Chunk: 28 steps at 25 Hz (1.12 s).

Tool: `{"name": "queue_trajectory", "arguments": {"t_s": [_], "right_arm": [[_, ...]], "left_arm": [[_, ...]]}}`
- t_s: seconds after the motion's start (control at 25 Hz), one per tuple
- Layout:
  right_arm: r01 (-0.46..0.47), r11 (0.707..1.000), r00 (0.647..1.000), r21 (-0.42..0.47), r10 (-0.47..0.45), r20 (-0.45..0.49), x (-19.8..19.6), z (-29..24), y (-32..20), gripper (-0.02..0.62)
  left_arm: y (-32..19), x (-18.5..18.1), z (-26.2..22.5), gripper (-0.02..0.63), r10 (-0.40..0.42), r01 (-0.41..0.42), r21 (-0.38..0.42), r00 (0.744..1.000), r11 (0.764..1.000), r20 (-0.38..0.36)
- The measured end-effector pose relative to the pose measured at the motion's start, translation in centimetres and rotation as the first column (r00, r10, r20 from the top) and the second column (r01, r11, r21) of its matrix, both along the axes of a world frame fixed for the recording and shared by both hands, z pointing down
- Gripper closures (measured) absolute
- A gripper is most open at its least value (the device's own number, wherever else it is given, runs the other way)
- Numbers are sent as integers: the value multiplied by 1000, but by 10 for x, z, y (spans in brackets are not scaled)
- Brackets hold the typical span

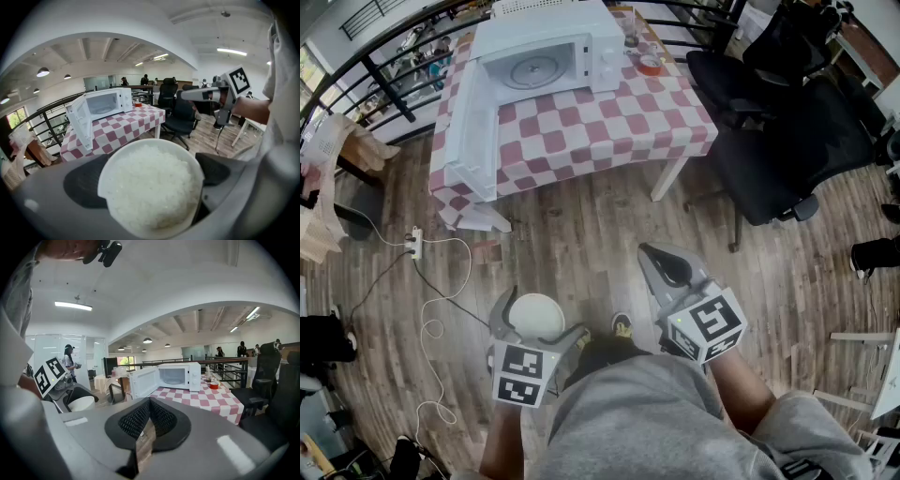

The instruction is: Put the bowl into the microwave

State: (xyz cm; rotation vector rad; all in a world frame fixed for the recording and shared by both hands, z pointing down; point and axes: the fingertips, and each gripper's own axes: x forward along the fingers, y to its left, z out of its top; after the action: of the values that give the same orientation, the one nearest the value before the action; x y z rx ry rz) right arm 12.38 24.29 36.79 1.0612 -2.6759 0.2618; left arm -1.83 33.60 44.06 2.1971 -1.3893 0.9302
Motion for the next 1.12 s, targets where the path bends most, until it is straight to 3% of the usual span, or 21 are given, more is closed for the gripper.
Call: {"name": "queue_trajectory", "arguments": {"t_s": [0.48,1.12], "right_arm": [[-3,999,998,-37,6,69,-11,1,16,597],[32,999,999,18,-32,-7,-71,-10,40,597]], "left_arm": [[3,-12,-6,25,6,-6,22,1000,1000,-18],[22,-52,-10,25,18,-14,59,998,998,-63]]}}
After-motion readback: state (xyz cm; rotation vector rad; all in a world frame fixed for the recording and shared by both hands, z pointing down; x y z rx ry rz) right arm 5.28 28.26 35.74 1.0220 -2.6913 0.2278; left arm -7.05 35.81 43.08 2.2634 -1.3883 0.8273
